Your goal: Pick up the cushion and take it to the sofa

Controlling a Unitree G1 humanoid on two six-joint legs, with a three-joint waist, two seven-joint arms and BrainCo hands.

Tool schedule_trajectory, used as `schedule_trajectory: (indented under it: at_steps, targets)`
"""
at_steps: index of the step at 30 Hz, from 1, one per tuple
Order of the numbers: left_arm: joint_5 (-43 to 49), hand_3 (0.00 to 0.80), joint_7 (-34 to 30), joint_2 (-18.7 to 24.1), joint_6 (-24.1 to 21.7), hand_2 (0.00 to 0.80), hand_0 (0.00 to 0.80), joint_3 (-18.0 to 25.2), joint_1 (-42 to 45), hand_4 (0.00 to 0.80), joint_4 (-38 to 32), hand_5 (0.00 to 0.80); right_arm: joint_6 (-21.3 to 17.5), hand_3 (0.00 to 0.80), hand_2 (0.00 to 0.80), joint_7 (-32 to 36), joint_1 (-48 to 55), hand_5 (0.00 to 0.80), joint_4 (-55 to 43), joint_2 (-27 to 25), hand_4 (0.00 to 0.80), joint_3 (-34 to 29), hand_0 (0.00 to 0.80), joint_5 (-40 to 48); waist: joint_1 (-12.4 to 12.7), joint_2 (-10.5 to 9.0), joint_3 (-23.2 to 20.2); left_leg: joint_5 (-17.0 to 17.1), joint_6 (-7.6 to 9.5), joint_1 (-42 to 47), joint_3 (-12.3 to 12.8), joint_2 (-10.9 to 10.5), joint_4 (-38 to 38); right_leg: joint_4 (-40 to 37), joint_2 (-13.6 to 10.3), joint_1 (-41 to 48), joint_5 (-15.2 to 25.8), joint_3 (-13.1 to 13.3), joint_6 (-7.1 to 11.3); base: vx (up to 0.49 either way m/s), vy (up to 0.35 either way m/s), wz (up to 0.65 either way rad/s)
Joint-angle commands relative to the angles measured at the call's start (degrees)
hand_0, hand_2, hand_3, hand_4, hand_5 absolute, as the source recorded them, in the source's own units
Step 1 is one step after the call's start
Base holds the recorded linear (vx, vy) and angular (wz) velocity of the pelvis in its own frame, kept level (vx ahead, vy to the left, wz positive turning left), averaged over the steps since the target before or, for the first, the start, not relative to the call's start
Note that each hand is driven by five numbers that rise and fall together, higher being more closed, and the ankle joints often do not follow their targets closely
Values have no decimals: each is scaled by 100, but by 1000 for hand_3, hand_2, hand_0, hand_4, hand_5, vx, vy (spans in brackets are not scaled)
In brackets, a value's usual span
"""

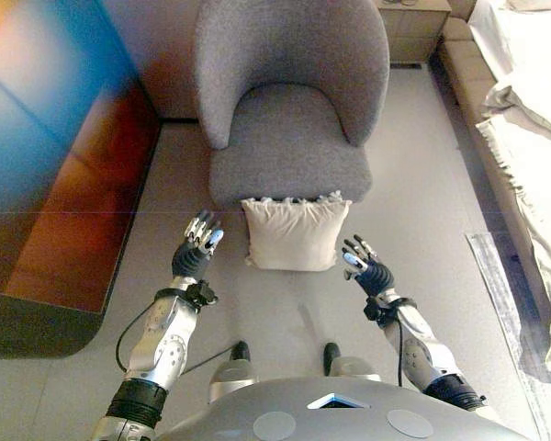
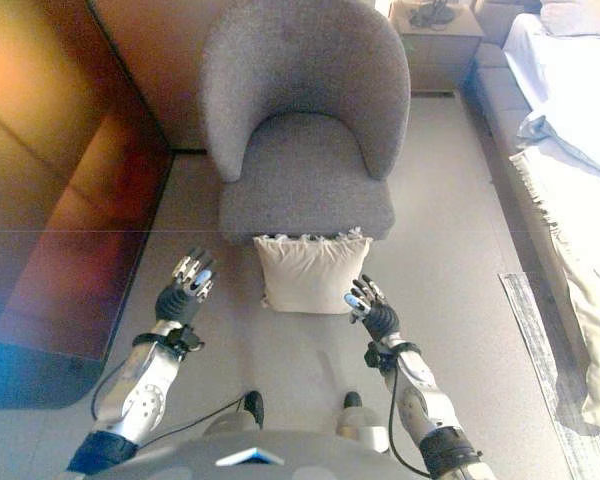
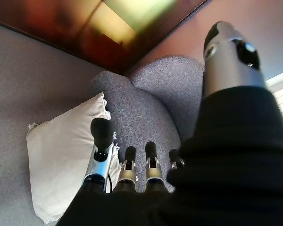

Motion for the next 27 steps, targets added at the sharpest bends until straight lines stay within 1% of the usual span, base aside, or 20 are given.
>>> schedule_trajectory:
  at_steps: [1, 5, 11, 14, 18, 23, 25, 27]
  targets:
    - [96, 0, -37, 142, -281, 0, 0, 178, -302, 0, -27, 0, -274, 0, 0, -6, -302, 0, -359, 170, 0, -94, 0, 110, 122, -164, 88, -487, 483, -230, 89, -349, 339, 486, -121, -272, -125, -356, 198, 47, -26, 0]
    - [52, 0, -111, 124, -387, 0, 0, 231, -122, 0, -95, 0, -256, 0, 0, 24, -149, 0, -404, 167, 0, -90, 0, 179, 145, -210, 49, -518, 487, -137, 96, -339, 331, 418, -83, -156, -137, -356, 179, 75, -40, 0]
    - [195, 0, -103, 130, -403, 0, 0, 262, 26, 0, -142, 0, -210, 0, 0, 69, -80, 0, -423, 138, 0, -70, 0, 153, 155, -232, 25, -613, 474, -96, 93, -330, 495, 376, -33, -64, -157, -304, 125, 56, -34, -1]
    - [117, 0, -112, 140, -390, 0, 0, 307, 113, 0, -221, 0, -156, 0, 0, 110, -56, 0, -466, 107, 0, -48, 0, 125, 163, -240, 26, -685, 452, -110, 113, -322, 655, 327, -13, -27, -149, -269, 95, 34, -40, -4]
    - [7, 0, -175, 120, -424, 0, 0, 364, 233, 0, -274, 0, -57, 0, 0, 164, -30, 0, -514, 21, 0, -52, 0, 97, 174, -266, 57, -737, 381, -179, 77, -265, 916, 326, 36, -4, -150, -204, 34, 29, -57, -5]
    - [-74, 0, -211, 99, -448, 0, 0, 373, 338, 0, -327, 0, 17, 0, 0, 273, 74, 0, -580, -75, 0, -90, 0, 62, 161, -299, 73, -712, 306, -173, -22, -178, 941, 247, 139, 21, -150, -153, -26, 29, -61, -3]
    - [-127, 0, -205, 76, -444, 0, 0, 380, 384, 0, -398, 0, 54, 0, 0, 336, 135, 0, -643, -121, 0, -130, 0, 37, 146, -332, 92, -771, 264, -280, -54, -136, 1148, 262, 177, -43, -158, -109, -76, -17, -55, 0]
    - [-256, 0, -208, 67, -429, 0, 0, 396, 364, 0, -442, 0, 85, 0, 0, 347, 156, 0, -684, -217, 0, -163, 0, 76, 149, -364, 194, -649, 186, -643, -128, -87, 1765, 338, 201, -164, -135, -80, -149, -85, -42, 0]
